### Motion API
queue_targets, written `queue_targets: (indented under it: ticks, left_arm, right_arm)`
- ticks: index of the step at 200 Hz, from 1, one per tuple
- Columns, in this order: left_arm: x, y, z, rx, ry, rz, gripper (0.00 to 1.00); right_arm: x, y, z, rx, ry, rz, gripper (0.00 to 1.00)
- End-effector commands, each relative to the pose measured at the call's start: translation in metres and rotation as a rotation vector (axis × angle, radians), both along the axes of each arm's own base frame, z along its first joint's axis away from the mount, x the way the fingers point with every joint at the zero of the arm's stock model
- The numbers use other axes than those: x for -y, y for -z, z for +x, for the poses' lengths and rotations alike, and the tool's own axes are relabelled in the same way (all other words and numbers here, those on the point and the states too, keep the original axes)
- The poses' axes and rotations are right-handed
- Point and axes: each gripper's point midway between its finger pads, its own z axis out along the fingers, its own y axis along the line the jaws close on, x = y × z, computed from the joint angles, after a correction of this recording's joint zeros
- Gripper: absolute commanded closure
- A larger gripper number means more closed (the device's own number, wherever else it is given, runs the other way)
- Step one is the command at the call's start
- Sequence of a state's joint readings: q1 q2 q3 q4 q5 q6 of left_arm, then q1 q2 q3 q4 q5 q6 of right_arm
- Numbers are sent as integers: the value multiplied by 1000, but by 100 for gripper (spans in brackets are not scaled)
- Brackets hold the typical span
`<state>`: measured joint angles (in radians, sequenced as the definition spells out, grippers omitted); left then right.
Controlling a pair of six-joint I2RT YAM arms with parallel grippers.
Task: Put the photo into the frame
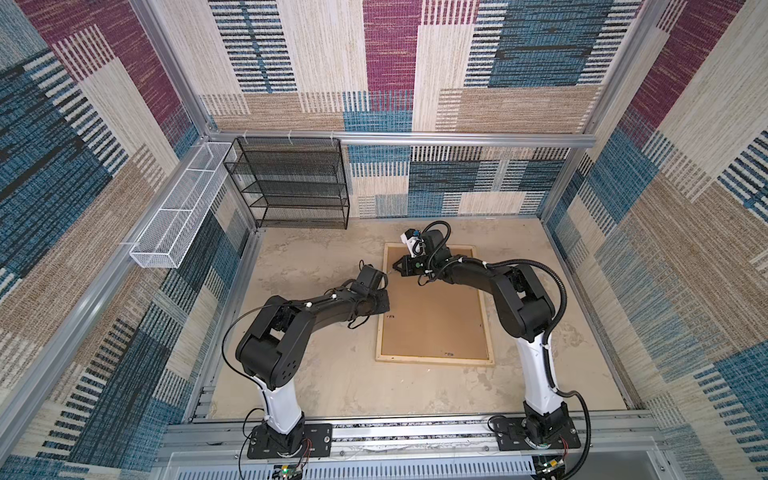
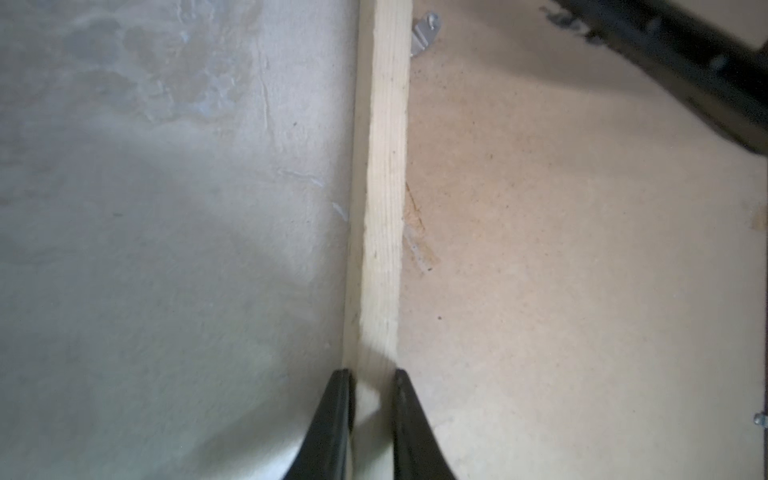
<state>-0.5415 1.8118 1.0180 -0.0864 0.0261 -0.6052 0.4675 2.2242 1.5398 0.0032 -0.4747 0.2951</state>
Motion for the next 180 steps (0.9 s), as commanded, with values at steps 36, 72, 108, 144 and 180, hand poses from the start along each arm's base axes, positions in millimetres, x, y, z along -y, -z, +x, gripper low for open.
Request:
queue_targets:
  ticks: [36, 72, 108, 144, 180]
  left_arm:
    - [-5, 5, -2, -22, -22, 21, 87]
    - [-5, 8, -4, -36, -32, 14, 88]
    - [-3, 10, -5, -45, -32, 7, 89]
    - [-2, 11, -5, -51, -28, 3, 89]
    - [2, 9, -6, -49, -18, -2, 90]
  right_arm:
    - [3, 20, -1, 41, -29, -85, 100]
    - [-3, 33, -3, 20, -24, -101, 100]
    - [-5, 44, -4, -15, -2, -106, 100]
    - [-5, 50, -2, -30, 25, -116, 100]
    - [-3, 57, 2, -56, 68, -118, 100]
